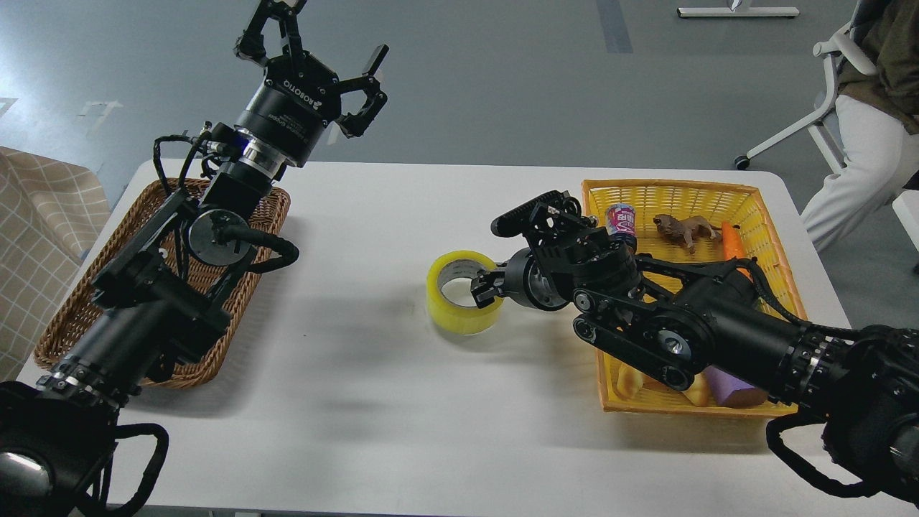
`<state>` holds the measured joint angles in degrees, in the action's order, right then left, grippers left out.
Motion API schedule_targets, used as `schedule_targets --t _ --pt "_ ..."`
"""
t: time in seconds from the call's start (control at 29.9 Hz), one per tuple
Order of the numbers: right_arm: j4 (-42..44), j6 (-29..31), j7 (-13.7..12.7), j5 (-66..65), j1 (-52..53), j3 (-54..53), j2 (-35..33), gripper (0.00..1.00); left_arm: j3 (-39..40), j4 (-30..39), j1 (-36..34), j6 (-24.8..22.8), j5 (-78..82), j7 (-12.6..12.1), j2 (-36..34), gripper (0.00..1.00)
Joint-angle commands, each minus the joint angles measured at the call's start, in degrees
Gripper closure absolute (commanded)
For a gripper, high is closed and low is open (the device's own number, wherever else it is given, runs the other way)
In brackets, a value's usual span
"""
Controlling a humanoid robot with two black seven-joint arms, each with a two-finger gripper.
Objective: Place and transfer tape with both arms
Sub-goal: 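Lower the tape roll onto the table and open the right gripper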
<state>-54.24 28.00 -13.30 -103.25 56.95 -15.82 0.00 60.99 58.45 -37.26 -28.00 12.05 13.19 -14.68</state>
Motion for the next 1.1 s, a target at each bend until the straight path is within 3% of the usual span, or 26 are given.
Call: schedule_targets --t 0.0,0.8,1.07 --pt "0.0 0.0 0.0 0.0 -0.1 0.0 0.0 1.0 0.0 0.0 0.0 0.0 0.0 0.0 0.0 0.02" --pt "0.0 0.0 -0.1 0.1 -0.8 0.0 0.0 1.0 0.0 0.0 -0.1 0.0 0.0 0.0 0.2 0.02" --pt "0.0 0.0 -0.1 0.1 -0.9 0.0 0.0 0.87 0.0 0.0 -0.1 0.0 0.0 0.0 0.2 0.02"
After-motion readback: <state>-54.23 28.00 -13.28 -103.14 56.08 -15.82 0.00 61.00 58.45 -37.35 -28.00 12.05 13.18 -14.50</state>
